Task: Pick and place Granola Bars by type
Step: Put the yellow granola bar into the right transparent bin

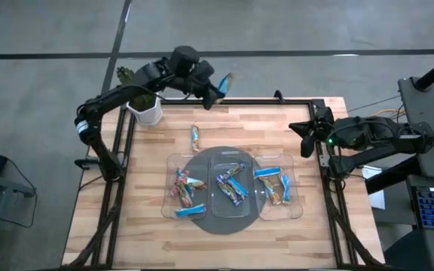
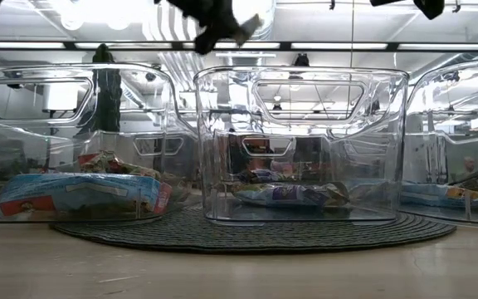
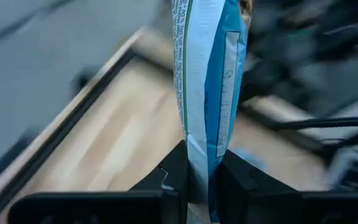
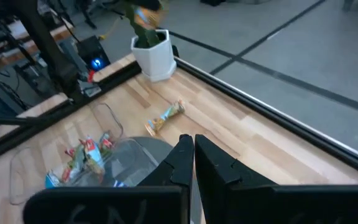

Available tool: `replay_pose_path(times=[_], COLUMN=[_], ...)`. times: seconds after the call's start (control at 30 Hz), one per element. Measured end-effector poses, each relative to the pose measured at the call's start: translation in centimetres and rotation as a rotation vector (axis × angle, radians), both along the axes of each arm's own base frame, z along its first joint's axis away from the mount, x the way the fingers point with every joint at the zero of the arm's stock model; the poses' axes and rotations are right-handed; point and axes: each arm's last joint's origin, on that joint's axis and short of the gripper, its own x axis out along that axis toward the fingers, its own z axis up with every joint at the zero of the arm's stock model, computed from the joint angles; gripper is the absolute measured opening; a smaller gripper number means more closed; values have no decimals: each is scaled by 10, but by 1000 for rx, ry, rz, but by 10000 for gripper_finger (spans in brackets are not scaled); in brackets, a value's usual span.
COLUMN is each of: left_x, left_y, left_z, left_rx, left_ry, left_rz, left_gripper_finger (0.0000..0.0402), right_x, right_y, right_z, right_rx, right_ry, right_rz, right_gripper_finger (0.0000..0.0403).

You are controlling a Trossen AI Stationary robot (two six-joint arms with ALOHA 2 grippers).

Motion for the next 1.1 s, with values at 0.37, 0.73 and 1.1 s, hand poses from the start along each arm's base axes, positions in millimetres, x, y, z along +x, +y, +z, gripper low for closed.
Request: replay_pose_path(times=[0.37, 0.73, 1.1], left_x=[32, 69, 83], left_y=[-49, -63, -65], left_z=[29, 6, -3], left_rx=[187, 161, 175], left_ry=[-380, -493, -565], left_rz=[-427, -490, -524], left_gripper_finger=[37, 37, 28], right_x=[9, 16, 30], right_y=[1, -2, -3], right_z=[16, 21, 33], right_rx=[7, 30, -18], right_ry=[-172, -249, -351], right_rz=[2, -52, 9], right_gripper_finger=[73, 200, 278])
